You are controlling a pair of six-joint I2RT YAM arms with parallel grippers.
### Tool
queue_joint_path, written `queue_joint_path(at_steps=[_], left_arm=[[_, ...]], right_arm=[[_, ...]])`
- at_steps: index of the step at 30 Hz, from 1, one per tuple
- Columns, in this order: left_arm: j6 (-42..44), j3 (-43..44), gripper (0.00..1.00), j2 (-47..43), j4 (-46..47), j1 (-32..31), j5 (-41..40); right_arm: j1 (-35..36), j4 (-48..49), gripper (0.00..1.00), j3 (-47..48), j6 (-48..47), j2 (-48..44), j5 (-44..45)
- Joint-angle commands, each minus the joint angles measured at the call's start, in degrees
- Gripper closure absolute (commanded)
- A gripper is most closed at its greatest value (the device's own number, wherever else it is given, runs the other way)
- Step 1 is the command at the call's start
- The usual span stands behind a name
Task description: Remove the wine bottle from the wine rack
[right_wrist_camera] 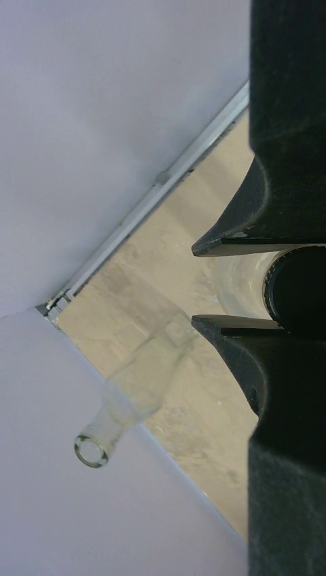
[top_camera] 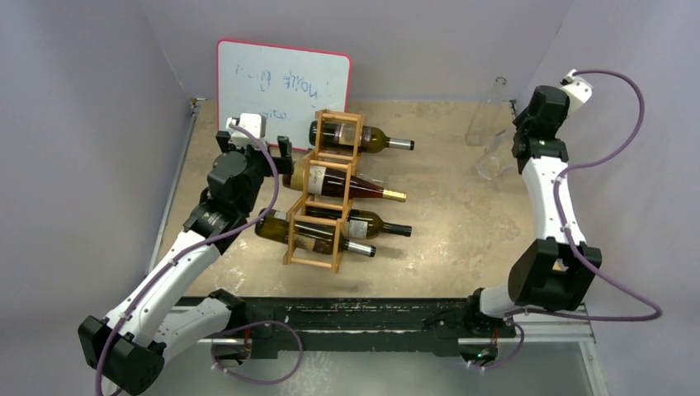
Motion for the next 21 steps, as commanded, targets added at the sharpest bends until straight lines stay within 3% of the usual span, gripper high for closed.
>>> queue_joint_path(at_steps=[1, 21], left_arm=[[-0.79, 1.99, 0.00, -1.67, 2.60, -0.23, 0.25], [-0.60, 1.96, 0.00, -1.28, 2.52, -0.20, -0.21]], right_arm=[[0.04, 20.52, 1.00, 2.57, -2.33, 0.71, 4.37], [-0.05, 27.29, 1.00, 10.62, -8.70, 14.84, 6.00]])
